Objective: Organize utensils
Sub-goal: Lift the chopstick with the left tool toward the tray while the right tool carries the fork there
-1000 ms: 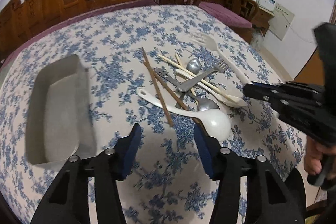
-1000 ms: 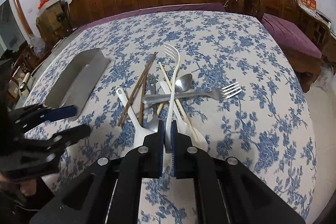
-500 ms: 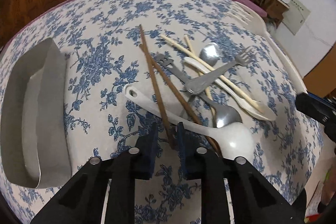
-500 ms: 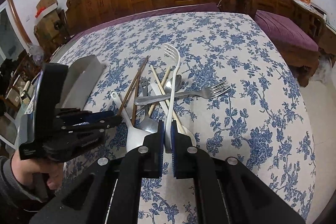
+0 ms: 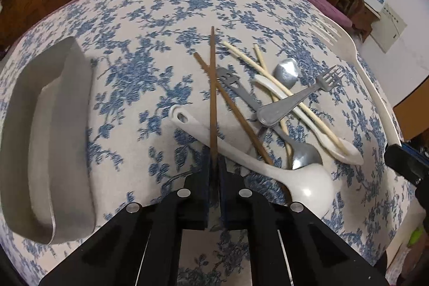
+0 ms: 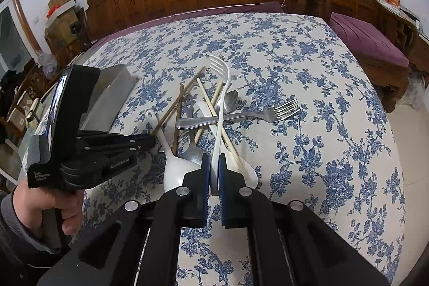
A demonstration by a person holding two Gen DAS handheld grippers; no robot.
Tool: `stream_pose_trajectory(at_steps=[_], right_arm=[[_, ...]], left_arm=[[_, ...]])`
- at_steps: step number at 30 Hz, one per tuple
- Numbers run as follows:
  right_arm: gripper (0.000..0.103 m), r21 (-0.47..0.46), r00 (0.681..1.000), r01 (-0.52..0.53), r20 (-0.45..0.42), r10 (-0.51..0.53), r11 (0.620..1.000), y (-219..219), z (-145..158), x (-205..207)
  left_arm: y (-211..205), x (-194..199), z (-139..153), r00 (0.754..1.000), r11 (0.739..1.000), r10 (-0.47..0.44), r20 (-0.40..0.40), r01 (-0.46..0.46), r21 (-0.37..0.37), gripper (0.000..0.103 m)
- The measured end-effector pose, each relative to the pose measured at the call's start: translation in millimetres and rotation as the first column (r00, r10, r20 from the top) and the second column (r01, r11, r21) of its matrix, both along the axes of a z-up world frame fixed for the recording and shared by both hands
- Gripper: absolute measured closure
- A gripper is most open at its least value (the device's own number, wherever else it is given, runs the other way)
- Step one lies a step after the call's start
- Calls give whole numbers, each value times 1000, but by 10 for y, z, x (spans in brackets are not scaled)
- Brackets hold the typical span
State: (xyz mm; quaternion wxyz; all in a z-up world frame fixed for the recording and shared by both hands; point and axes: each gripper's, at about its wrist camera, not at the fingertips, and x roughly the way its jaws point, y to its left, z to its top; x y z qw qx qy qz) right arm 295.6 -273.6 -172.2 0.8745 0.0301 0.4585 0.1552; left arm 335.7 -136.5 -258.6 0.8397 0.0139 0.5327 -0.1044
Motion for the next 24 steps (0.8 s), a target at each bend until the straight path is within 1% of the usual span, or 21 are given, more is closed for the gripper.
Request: stream_pose_trajectory(at_steps=[5, 14, 20, 24], right_arm=[[96, 3, 1000, -9, 12, 9, 1000, 40, 44, -26], [96, 12, 998, -48, 46, 47, 999, 225, 170, -117], [96, 19, 996, -75, 59, 74, 997, 379, 233, -181], [96, 23, 993, -92, 76, 90, 996, 483, 315, -201]], left_arm=[[149, -126, 96, 1000, 1000, 17, 22, -17, -11, 99], [394, -314, 458, 995, 999, 34, 89, -31, -30, 98], [570, -410, 658, 992, 999, 38, 121, -33, -41, 98], [712, -460, 746, 990, 999, 41, 138, -37, -35, 98]])
